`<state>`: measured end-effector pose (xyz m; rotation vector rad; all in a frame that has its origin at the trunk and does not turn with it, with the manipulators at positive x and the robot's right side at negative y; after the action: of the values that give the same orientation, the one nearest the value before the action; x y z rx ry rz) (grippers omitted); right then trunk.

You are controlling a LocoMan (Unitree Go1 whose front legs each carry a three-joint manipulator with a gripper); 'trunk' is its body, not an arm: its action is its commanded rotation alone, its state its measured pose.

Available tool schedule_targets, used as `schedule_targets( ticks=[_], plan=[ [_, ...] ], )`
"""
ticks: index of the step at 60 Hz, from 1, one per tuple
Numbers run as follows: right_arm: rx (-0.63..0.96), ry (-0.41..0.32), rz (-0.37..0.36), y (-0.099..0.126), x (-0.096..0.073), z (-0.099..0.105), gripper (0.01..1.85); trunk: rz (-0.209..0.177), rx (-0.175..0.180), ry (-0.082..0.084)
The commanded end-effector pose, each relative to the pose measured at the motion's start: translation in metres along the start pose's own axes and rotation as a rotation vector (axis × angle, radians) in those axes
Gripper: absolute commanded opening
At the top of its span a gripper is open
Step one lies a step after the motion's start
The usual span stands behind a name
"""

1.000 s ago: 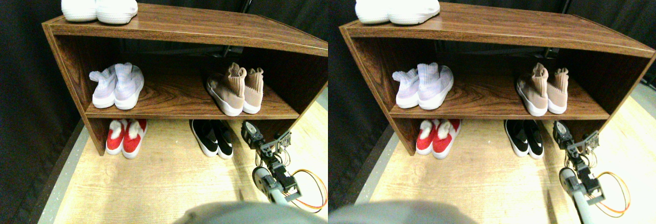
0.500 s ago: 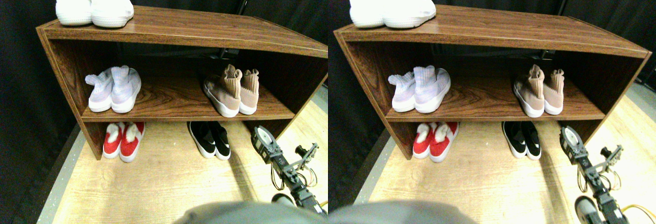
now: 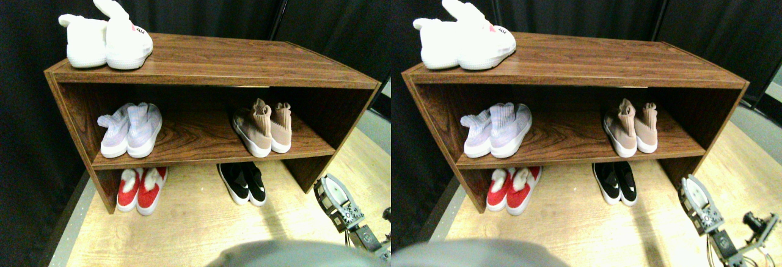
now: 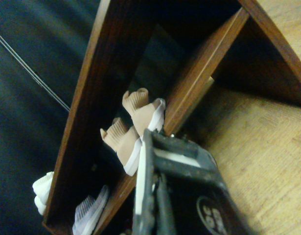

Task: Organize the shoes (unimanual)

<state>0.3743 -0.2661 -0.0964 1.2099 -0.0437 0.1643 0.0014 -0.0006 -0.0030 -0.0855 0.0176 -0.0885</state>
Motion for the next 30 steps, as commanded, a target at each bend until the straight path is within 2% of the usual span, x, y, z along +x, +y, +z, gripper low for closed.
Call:
schedule_targets(
  ticks=[1, 10, 16, 19, 25, 28, 30],
  plan=[
    [-0.003, 0.012, 0.102, 0.014, -0.001, -0.003, 0.06, -0.001, -0.009, -0.029],
    [-0.022, 0.007, 0.137, 0.025, -0.003, -0.004, 0.06, 0.006, -0.016, -0.044],
    [-0.060, -0.004, 0.148, 0.032, -0.002, -0.005, 0.06, 0.010, -0.020, -0.045],
    [-0.068, 0.016, 0.173, 0.033, 0.000, -0.006, 0.06, 0.012, -0.021, -0.046],
    [-0.050, 0.001, 0.157, 0.034, 0.003, -0.008, 0.06, 0.016, -0.025, -0.044],
    [-0.065, 0.027, 0.167, 0.034, 0.004, -0.009, 0.06, 0.019, -0.026, -0.045],
    [-0.065, 0.019, 0.167, 0.034, 0.005, -0.009, 0.06, 0.019, -0.026, -0.045]
  ],
)
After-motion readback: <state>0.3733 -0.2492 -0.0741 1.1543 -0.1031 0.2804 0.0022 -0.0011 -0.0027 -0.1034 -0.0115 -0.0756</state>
